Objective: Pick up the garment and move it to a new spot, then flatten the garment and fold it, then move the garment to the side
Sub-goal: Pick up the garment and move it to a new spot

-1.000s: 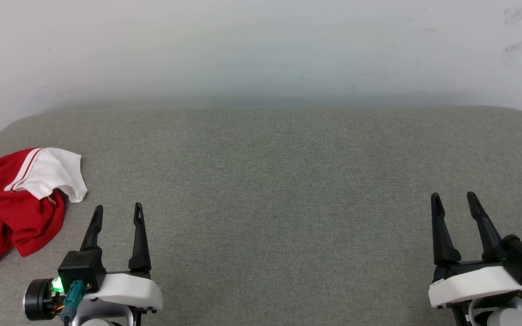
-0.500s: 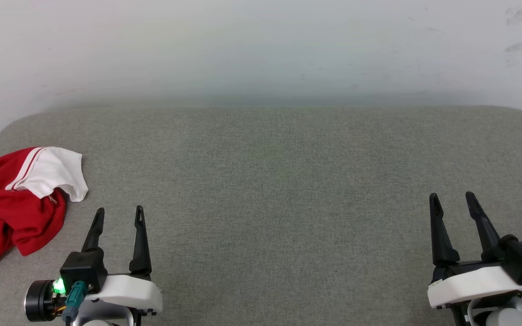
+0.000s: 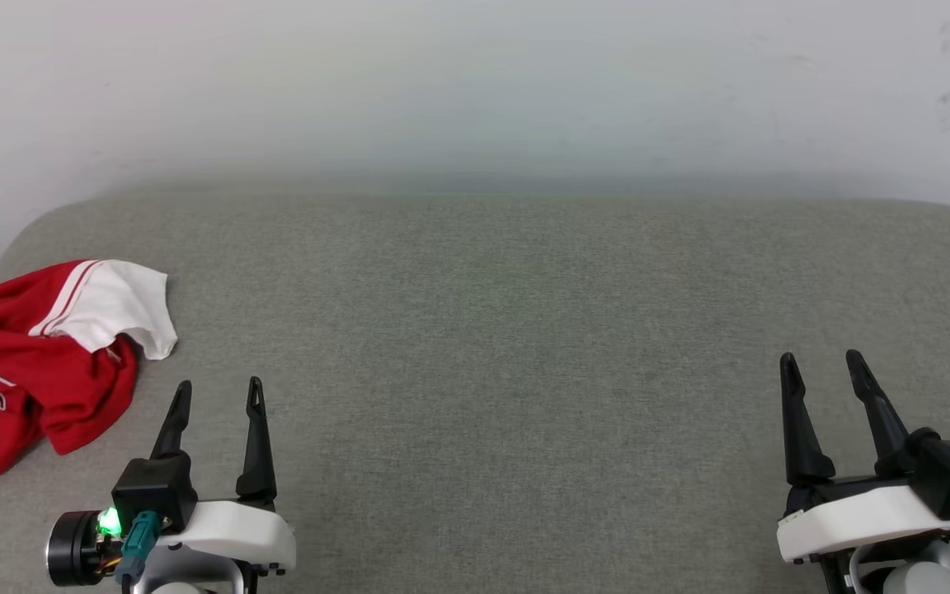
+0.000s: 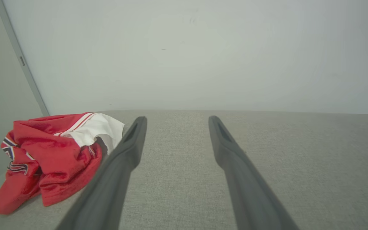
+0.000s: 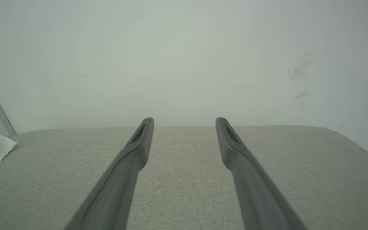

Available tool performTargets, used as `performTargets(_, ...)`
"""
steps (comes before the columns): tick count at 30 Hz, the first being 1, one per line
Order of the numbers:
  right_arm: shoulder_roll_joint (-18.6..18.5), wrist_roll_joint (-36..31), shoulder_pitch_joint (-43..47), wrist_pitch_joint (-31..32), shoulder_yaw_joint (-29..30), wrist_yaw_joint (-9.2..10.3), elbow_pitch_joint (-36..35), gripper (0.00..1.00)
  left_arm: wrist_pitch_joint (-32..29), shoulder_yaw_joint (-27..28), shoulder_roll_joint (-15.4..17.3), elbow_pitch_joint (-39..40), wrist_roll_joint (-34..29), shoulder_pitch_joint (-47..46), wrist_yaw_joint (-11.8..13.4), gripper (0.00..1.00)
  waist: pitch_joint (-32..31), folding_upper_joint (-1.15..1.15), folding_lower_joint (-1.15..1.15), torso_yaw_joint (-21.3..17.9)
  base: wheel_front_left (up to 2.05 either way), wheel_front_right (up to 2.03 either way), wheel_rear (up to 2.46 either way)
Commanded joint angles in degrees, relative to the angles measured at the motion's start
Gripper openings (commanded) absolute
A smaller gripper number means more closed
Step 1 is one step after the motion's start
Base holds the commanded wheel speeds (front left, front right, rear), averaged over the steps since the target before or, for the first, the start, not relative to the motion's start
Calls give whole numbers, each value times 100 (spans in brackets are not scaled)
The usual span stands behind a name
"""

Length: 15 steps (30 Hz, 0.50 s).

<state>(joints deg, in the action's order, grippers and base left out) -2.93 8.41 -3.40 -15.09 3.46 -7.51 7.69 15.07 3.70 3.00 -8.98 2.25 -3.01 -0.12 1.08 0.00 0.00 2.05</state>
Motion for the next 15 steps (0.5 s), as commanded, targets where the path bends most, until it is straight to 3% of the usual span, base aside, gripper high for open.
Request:
performTargets(1, 9, -43, 18, -12, -17, 4, -2, 100, 16, 14, 3, -1, -15, -81, -11, 100, 4, 0, 0, 68, 0, 0, 0)
performTargets(15, 9, -52, 89, -12, -81, 4, -68, 100, 16, 113, -3, -50, -41, -58, 13, 100, 40, 0, 0, 759, 0, 0, 0)
